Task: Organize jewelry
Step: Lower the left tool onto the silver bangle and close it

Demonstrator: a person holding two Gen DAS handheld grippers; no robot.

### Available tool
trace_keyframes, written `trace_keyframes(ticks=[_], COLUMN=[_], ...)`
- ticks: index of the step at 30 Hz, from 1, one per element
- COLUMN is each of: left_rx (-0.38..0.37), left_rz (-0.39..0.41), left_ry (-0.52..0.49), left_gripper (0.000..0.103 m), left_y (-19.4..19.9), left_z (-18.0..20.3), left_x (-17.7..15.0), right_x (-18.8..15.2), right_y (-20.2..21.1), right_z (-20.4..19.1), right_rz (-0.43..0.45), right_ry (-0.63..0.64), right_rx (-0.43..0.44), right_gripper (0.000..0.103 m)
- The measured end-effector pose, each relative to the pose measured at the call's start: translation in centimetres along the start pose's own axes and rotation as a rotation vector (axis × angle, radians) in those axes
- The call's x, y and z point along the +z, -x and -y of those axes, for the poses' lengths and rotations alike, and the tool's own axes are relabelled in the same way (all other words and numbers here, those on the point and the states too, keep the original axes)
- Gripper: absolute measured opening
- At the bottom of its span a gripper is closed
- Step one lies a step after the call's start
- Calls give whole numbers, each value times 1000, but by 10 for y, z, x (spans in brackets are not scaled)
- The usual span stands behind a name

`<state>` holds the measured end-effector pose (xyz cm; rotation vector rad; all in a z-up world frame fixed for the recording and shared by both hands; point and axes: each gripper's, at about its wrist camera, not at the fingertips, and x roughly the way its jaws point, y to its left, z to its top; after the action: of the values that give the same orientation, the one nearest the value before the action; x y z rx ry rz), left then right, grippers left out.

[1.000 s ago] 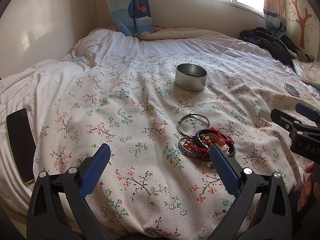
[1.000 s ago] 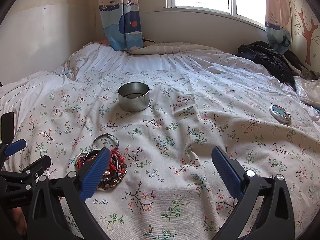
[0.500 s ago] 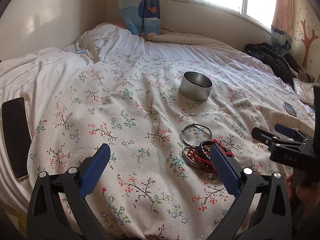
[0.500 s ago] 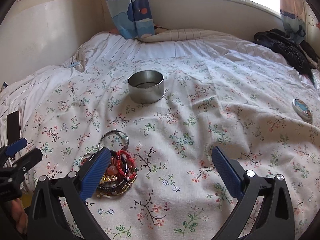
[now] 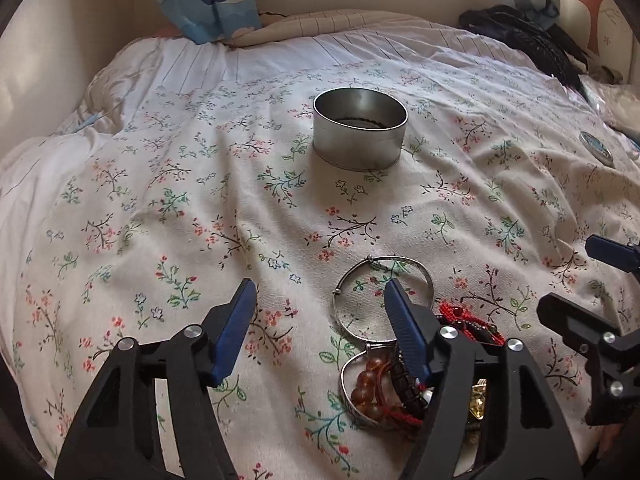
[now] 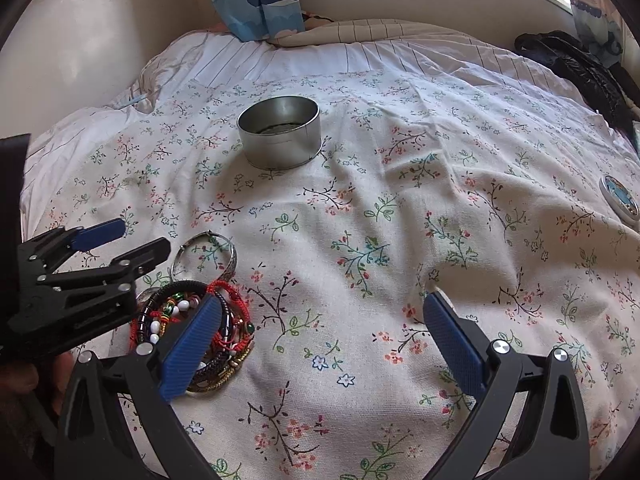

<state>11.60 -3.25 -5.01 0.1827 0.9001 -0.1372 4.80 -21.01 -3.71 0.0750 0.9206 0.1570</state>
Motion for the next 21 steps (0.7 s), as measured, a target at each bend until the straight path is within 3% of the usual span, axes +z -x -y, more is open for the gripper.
trace_keyframes(ticks=[6, 9, 11, 16, 21], left_rx=[-18, -68, -51, -71, -69], left_rz=[-61, -108, -118, -95, -17], left_ry=[-66, -52, -41, 38, 163], left_gripper=[53, 27, 5, 5, 5], left_y=[-26, -37, -38, -27, -2], left_z=[13, 12, 10, -5, -31], left_x=[4, 1, 0, -3, -5], right_x=[1, 2, 1, -2, -5], right_y=[1, -1, -2, -5, -5], right_z=[5, 4, 2, -6, -27], right_rz=[1, -4, -14, -30, -47], right_ry=[-30, -28, -20, 13, 98], right_rx=[23, 32, 41, 52, 169], right_gripper=[97, 97, 97, 97, 97])
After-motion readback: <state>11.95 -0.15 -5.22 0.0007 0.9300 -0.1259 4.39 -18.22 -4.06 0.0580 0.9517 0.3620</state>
